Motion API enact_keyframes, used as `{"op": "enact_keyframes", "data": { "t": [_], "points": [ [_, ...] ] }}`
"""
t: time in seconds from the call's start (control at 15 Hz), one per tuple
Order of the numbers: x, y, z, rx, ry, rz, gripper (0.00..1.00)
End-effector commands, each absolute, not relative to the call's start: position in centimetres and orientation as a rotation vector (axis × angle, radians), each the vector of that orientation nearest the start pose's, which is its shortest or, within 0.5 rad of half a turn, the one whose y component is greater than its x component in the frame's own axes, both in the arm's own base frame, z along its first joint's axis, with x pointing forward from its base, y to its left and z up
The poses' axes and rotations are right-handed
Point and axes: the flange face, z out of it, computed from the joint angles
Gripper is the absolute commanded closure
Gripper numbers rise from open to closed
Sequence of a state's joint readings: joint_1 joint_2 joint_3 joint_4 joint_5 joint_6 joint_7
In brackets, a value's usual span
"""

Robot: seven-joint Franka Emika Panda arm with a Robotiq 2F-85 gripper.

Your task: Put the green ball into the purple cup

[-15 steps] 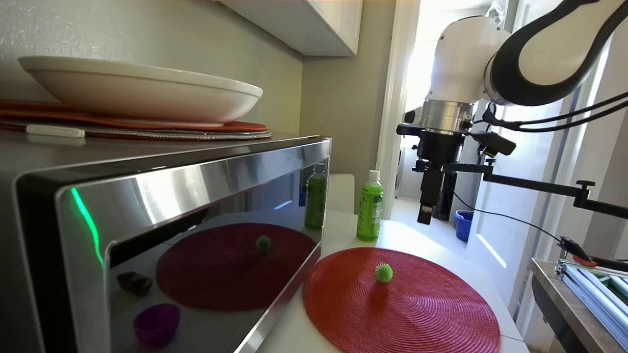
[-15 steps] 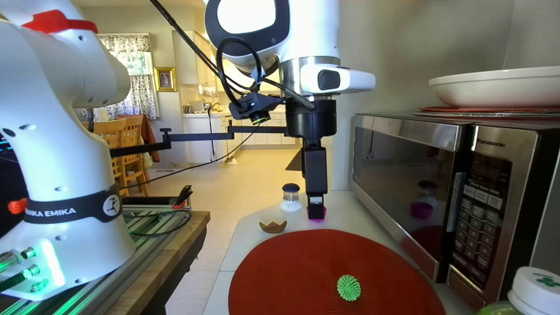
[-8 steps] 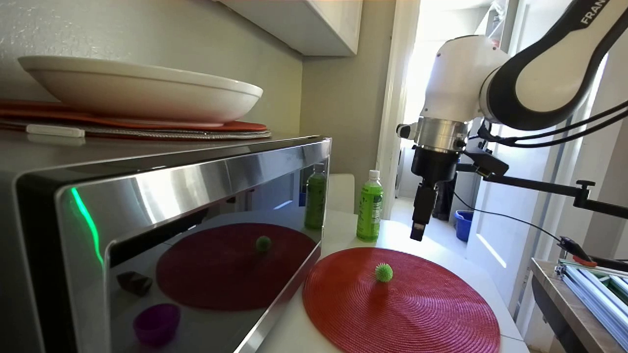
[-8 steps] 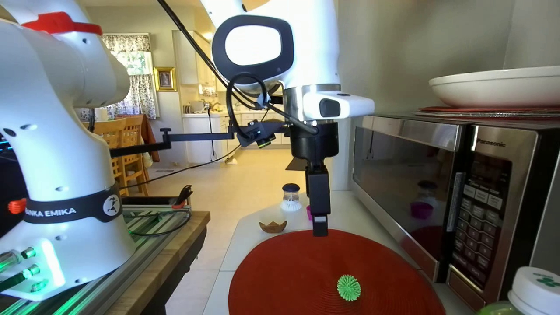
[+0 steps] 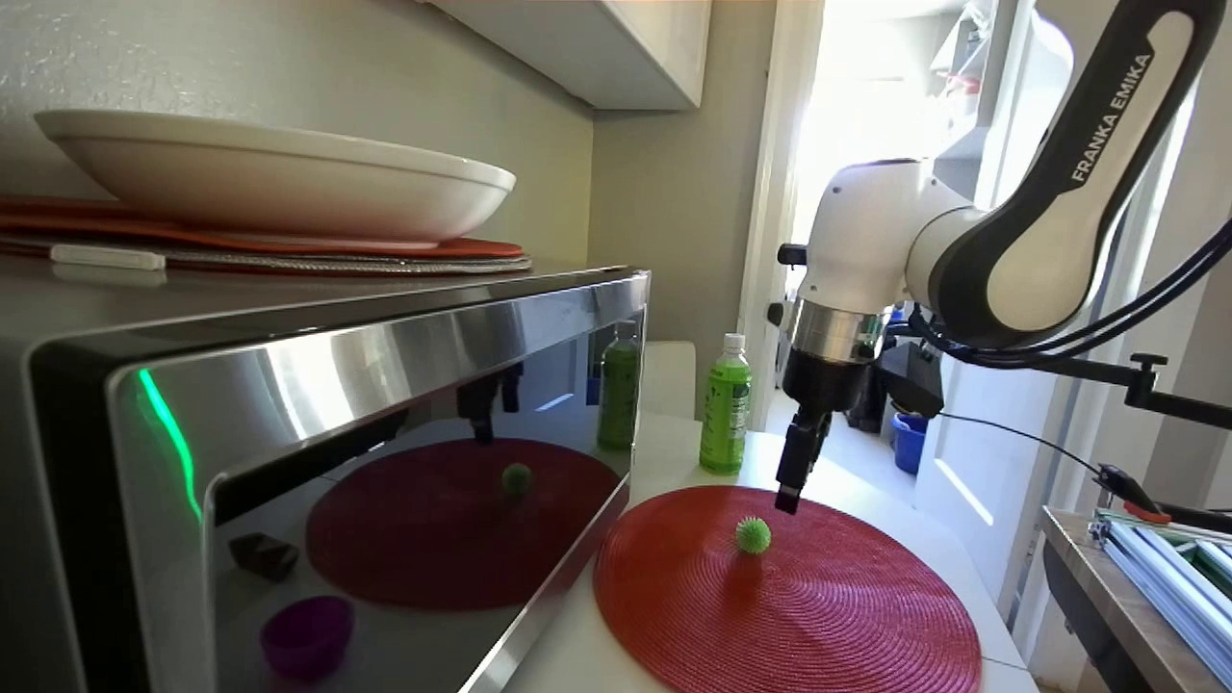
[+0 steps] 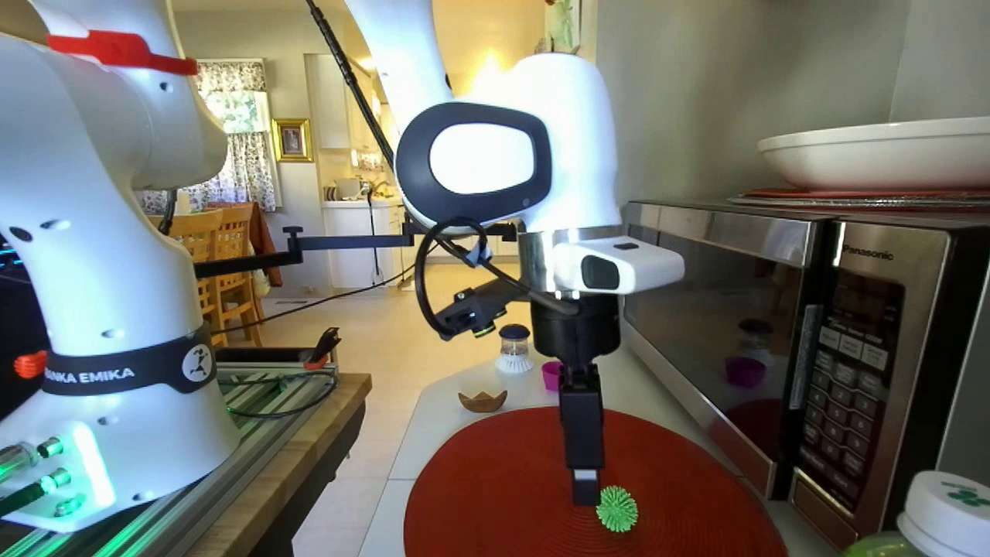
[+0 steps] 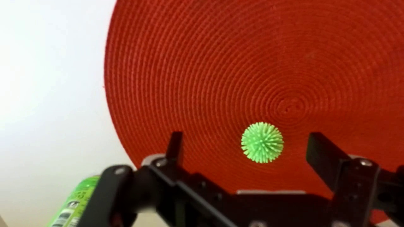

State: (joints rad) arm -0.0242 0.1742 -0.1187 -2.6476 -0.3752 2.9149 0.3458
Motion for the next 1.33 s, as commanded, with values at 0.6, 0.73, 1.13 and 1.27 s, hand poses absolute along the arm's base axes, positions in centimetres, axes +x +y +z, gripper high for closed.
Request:
{"op": "enact_keyframes", "data": {
  "t": [0.6, 0.73, 1.13, 1.27],
  "points": [
    [45.1, -2.3, 14.4, -3.204, 0.213, -0.156, 0.00],
    [45.5, -2.4, 14.3, -3.200, 0.218, -0.170, 0.00],
    [46.2, -2.8, 13.6, -3.202, 0.205, -0.208, 0.30],
    [46.3, -2.9, 13.4, -3.201, 0.206, -0.223, 0.47]
  ]
}}
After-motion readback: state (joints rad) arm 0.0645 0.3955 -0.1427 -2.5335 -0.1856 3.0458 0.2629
